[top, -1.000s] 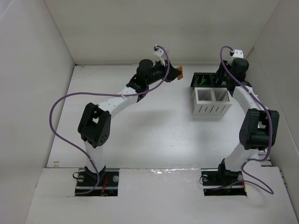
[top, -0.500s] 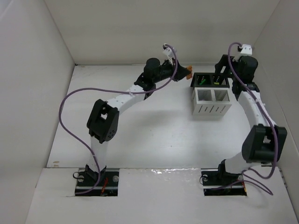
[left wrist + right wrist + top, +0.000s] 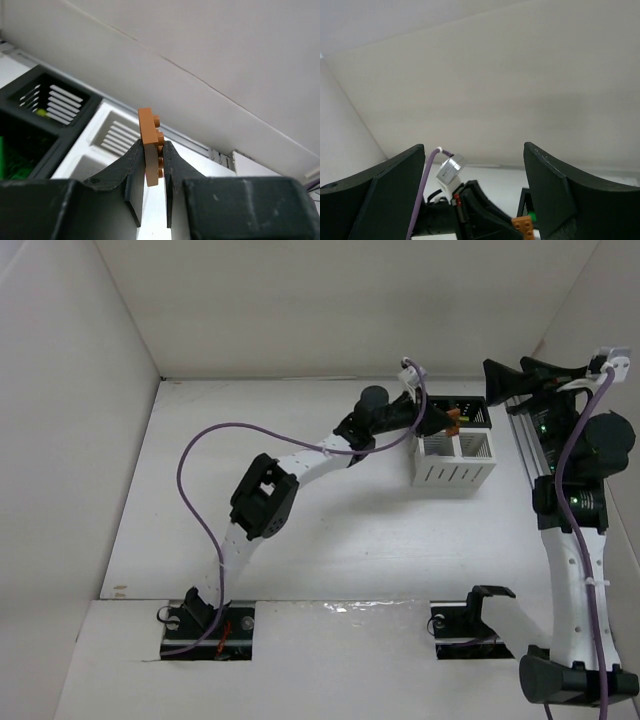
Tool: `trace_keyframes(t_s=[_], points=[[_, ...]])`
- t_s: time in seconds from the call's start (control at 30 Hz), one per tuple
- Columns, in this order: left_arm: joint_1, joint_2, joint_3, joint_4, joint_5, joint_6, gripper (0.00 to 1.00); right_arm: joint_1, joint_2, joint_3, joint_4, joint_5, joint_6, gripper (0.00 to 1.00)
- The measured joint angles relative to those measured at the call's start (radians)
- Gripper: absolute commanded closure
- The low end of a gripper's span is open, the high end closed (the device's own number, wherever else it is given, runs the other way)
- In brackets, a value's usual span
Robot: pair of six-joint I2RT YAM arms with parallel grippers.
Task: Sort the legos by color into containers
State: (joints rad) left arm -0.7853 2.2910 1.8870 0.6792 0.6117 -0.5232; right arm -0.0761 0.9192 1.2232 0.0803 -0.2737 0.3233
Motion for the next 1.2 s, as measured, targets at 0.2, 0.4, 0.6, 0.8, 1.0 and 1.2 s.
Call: trace_keyframes(t_s=[0.2,0.4,0.6,0.8,1.0,1.2], points=[[-0.071,0.102,0.136,0.056,-0.021,-0.005,1.0,0.0,-0.004,-0.033,-0.086,-0.003,0.02,0.16],[-0.11,0.212,0.277,0.064,-0.068,0.018,1.0,0.0,-0.008,-0.04,-0.146,-0.004,0.025,0.16],[-0.109,0.319,0.402,0.029,-0.139,0.079,1.0,0.0,-0.014,-0.035,-0.171,-0.013,0.03,0.16],[-0.103,0.39,0.485,-0.013,-0.177,0.163,1.0,0.0,-0.017,-0.021,-0.185,-0.012,0.037,0.16],[-0.103,0.395,0.499,-0.04,-0.182,0.2,0.82,0.0,-0.021,-0.019,-0.186,-0.011,0.041,0.16],[-0.103,0.395,0.502,-0.05,-0.18,0.21,0.49,0.0,-0.002,-0.019,-0.185,-0.01,0.043,0.16]])
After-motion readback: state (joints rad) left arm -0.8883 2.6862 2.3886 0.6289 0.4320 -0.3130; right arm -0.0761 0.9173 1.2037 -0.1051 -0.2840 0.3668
